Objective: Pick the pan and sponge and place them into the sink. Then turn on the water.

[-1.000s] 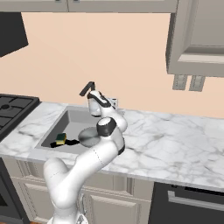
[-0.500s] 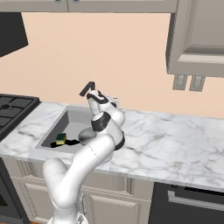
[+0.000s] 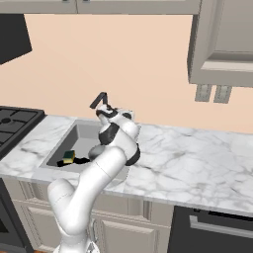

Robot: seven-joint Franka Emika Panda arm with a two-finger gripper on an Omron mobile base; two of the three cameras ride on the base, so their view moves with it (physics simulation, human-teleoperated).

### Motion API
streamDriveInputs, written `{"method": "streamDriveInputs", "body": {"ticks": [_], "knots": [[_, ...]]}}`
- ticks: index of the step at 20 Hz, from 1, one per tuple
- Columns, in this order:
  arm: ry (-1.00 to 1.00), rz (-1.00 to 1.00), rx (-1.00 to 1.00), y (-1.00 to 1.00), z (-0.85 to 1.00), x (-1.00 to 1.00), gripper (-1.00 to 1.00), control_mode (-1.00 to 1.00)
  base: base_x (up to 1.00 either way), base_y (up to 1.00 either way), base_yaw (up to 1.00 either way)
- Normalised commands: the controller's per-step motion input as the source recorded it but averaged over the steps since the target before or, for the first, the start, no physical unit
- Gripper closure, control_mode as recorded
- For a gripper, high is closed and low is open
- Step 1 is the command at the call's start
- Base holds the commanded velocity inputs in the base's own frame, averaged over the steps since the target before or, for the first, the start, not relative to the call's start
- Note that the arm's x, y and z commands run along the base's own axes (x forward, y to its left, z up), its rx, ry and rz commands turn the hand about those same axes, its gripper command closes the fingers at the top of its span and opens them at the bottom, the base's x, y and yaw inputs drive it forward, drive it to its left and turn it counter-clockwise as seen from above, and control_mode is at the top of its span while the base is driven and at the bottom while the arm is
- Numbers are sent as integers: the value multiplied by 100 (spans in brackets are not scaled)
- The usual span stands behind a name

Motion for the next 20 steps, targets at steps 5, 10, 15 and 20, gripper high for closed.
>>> {"method": "streamDriveInputs", "body": {"ticks": [5,10,15,20], "knots": [[8,-3,3,-57,-15,0,100,-100,0,0,0],[7,-4,3,-59,-14,-3,100,-100,0,0,0],[6,-4,3,-60,-13,-8,100,-100,0,0,0],[6,-5,3,-60,-14,-10,100,-100,0,0,0]]}}
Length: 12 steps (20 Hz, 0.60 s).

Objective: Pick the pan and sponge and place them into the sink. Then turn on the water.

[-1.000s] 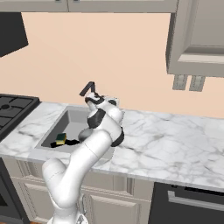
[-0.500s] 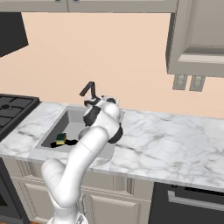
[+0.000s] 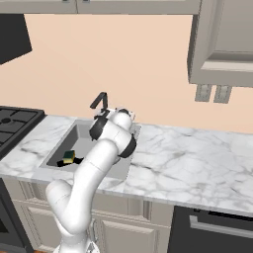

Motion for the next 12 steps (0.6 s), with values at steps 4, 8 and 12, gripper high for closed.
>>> {"method": "streamDriveInputs", "body": {"ticks": [4,8,12], "knots": [[6,-5,3,-61,-14,-11,100,-100,0,0,0],[5,-4,3,-61,-15,-12,100,-100,0,0,0],[6,-4,3,-61,-14,-12,100,-100,0,0,0]]}}
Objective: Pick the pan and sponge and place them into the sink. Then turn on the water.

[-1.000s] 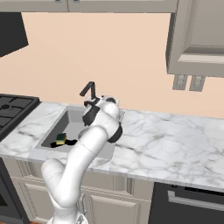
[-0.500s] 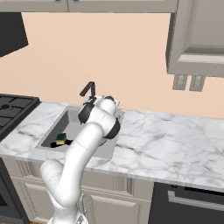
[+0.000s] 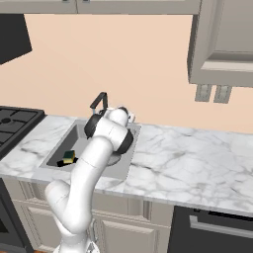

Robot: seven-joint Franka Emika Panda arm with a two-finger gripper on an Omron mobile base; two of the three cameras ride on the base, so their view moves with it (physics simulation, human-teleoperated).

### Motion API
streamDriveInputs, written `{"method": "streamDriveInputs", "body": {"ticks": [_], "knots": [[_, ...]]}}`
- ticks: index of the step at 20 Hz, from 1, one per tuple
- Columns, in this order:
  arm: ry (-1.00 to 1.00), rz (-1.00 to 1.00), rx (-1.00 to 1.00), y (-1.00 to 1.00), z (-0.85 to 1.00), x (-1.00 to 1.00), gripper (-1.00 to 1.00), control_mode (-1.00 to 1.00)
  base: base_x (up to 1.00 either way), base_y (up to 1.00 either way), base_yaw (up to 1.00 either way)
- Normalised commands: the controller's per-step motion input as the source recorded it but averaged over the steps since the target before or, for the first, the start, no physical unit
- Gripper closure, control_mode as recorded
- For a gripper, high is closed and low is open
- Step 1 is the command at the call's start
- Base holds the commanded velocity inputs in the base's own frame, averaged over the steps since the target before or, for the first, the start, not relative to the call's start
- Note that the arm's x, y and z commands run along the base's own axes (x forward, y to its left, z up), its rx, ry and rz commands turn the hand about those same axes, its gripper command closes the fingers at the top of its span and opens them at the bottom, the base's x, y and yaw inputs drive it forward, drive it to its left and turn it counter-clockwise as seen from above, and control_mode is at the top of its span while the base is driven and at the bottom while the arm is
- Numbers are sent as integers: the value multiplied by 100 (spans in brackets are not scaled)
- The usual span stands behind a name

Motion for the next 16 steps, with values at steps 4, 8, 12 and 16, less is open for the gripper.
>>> {"method": "streamDriveInputs", "body": {"ticks": [4,8,12,16], "knots": [[6,-4,3,-61,-14,-13,100,-100,0,0,0],[6,-4,3,-62,-14,-13,100,-100,0,0,0],[6,-3,3,-62,-14,-13,100,-100,0,0,0],[8,-2,3,-61,-12,-14,100,-100,0,0,0]]}}
